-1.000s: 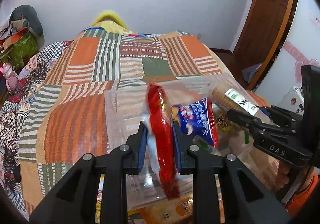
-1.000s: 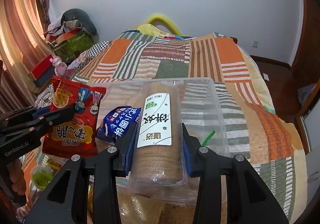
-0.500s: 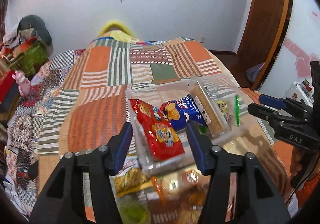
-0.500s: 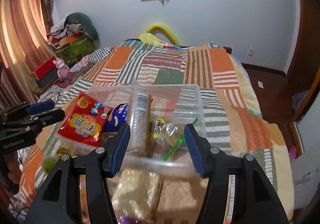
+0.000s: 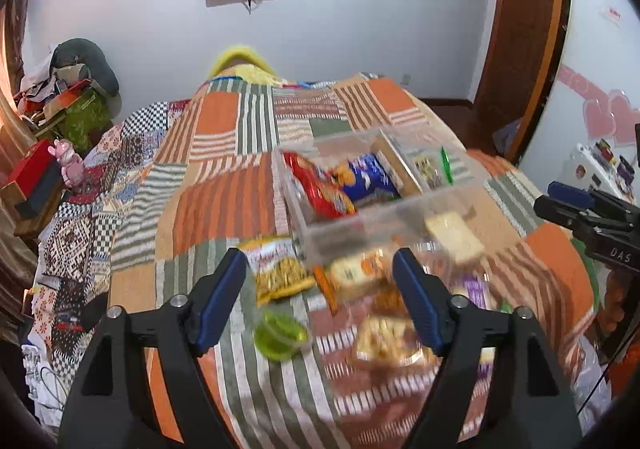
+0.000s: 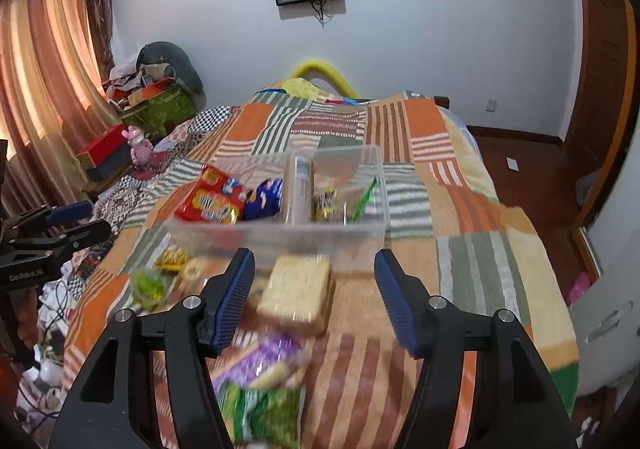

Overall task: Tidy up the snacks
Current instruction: 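Grasp the puffed snack bag with the left gripper while the right grasps the green pea bag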

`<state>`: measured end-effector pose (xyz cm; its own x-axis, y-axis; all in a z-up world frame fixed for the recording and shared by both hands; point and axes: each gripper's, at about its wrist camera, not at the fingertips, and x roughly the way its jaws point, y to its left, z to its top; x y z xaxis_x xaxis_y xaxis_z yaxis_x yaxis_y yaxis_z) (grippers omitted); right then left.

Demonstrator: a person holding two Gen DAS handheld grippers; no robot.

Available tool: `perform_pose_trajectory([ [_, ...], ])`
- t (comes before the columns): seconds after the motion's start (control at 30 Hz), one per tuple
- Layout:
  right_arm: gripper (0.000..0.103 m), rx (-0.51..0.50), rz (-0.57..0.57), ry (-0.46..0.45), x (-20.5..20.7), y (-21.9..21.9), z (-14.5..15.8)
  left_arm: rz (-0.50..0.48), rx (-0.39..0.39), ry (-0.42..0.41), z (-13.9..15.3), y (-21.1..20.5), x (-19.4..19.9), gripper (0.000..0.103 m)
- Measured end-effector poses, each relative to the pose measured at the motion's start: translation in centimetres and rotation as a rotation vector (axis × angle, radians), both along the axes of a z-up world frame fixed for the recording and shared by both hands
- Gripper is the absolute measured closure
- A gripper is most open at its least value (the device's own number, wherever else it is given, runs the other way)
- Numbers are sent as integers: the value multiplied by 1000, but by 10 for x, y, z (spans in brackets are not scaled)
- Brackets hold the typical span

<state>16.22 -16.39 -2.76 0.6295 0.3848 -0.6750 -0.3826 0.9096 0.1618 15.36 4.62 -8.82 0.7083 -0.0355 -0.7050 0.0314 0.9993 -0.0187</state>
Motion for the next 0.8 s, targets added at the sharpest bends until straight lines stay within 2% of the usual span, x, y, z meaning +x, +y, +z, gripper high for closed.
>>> perform_pose_trajectory([
  [0.13, 42, -15, 3, 25, -16, 0, -11, -16, -5, 35, -17, -8, -16, 18],
  [0.4, 42, -8, 45, 139, -34, 9, -45, -59, -55, 137, -60, -27, -18, 18],
  [0.67, 41, -24, 95, 201, -49, 20, -70, -99, -108, 186, -80, -39, -13, 18],
  [0.8, 42, -52, 79, 225, -45, 18, -84, -110, -111, 211, -91, -46, -6, 17],
])
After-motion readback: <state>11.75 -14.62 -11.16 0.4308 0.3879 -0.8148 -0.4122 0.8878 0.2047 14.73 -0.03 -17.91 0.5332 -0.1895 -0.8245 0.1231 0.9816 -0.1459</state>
